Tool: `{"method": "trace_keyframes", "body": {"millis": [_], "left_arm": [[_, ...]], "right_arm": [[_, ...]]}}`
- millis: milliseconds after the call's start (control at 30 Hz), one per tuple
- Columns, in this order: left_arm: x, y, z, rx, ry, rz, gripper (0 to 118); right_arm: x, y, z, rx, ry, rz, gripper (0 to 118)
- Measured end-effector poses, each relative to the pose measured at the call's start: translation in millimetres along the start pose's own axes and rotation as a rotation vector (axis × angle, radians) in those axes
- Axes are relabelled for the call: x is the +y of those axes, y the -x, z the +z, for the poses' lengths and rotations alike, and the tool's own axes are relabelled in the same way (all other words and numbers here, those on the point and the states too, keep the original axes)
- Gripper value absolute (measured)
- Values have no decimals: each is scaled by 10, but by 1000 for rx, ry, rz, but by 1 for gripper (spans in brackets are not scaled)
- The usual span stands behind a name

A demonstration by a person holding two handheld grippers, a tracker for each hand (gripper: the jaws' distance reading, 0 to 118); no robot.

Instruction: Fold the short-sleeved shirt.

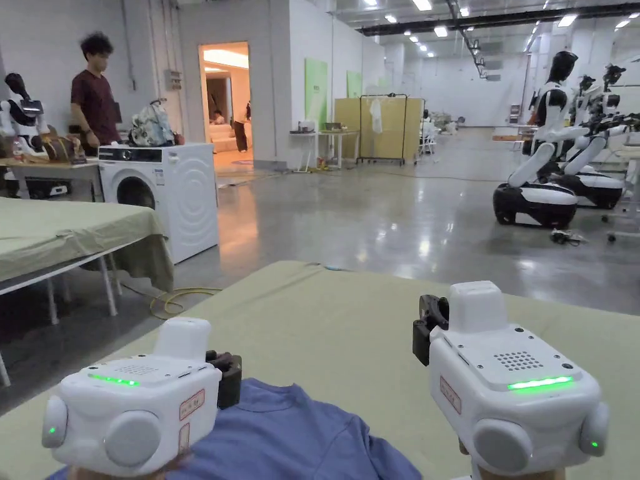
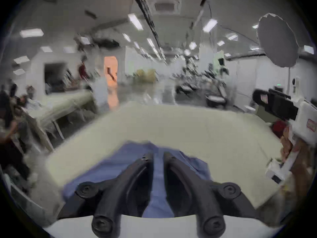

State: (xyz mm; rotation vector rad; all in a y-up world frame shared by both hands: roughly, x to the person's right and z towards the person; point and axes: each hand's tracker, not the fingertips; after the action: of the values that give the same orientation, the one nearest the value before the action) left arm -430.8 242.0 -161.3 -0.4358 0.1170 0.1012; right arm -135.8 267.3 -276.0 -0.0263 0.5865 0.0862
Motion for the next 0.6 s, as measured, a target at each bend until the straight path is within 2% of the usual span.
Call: {"method": "trace_keyframes", "body": {"millis": [33,100,133,167,300,433,500,600], "left_arm": [[-55,-21,-211,-93,107,47,41],[-191,-88,-681,-194,335,110,118],[-308,-139,-928,-226,453,86,115],[-432,-219,-1081,-224,476,113,113],[-713,-384,-1543,-127,615,-52,114],[-957,-413,-1972,-79,734,-140,114],[-1033,-435,-2110,-58,770,-163,115],[-981,-459,-2069,-68,658,-145,115]], "right_arm": [[-61,-69,-18,-5,21,0,3],[-178,-181,-61,-24,60,-18,3],[-236,-242,-82,-29,80,-33,3],[-289,-295,-95,-29,100,-45,3],[-507,-432,-138,-56,140,-22,3],[-658,-538,-198,-61,184,-32,3],[-716,-557,-204,-60,197,-39,3],[-783,-580,-211,-60,218,-28,3]]}}
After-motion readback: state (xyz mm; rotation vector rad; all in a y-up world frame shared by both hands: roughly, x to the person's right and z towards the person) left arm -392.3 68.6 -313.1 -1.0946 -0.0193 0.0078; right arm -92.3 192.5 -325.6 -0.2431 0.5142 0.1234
